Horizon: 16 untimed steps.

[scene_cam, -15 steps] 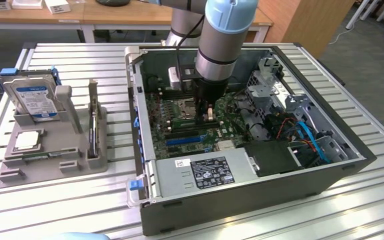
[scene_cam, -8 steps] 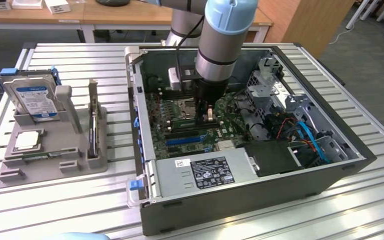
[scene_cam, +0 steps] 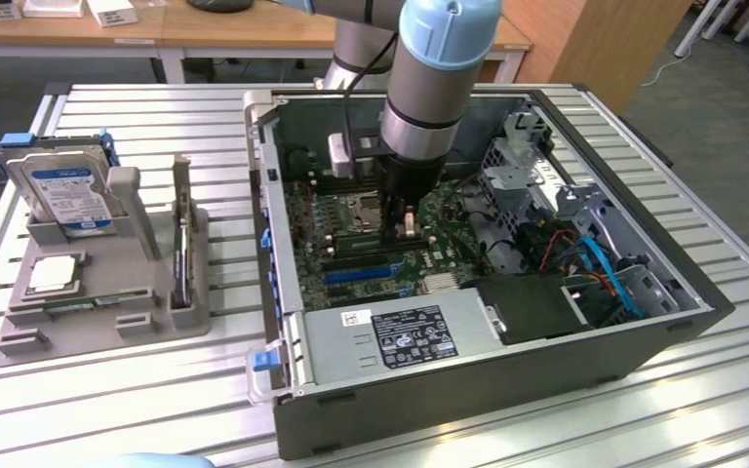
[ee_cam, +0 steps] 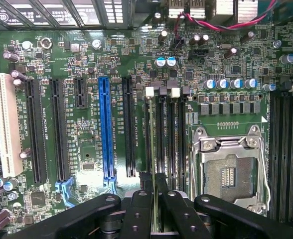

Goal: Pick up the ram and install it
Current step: 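Insert the ram into the slot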

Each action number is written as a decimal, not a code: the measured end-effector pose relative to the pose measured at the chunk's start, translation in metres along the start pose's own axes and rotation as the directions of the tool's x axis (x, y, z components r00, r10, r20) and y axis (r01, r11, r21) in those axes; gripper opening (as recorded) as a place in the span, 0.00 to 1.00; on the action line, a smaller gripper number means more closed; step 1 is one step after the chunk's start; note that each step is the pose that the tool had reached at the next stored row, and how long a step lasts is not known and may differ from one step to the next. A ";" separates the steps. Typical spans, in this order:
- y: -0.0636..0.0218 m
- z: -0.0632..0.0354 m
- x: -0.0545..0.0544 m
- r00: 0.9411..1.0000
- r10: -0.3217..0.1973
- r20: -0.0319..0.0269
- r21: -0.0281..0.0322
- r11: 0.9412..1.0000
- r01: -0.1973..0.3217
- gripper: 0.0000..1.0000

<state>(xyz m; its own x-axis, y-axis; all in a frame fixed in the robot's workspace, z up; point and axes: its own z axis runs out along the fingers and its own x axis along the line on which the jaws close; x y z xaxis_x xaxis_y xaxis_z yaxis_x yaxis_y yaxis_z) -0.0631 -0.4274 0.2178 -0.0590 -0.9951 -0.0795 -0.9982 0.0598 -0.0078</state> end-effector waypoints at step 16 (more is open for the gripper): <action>0.0000 -0.0001 0.000 1.000 0.000 0.000 -0.002 1.000 0.000 0.14</action>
<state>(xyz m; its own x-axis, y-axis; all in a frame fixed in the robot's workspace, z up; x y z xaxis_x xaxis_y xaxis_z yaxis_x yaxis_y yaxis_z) -0.0631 -0.4274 0.2179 -0.0591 -0.9951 -0.0792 -0.9982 0.0598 -0.0056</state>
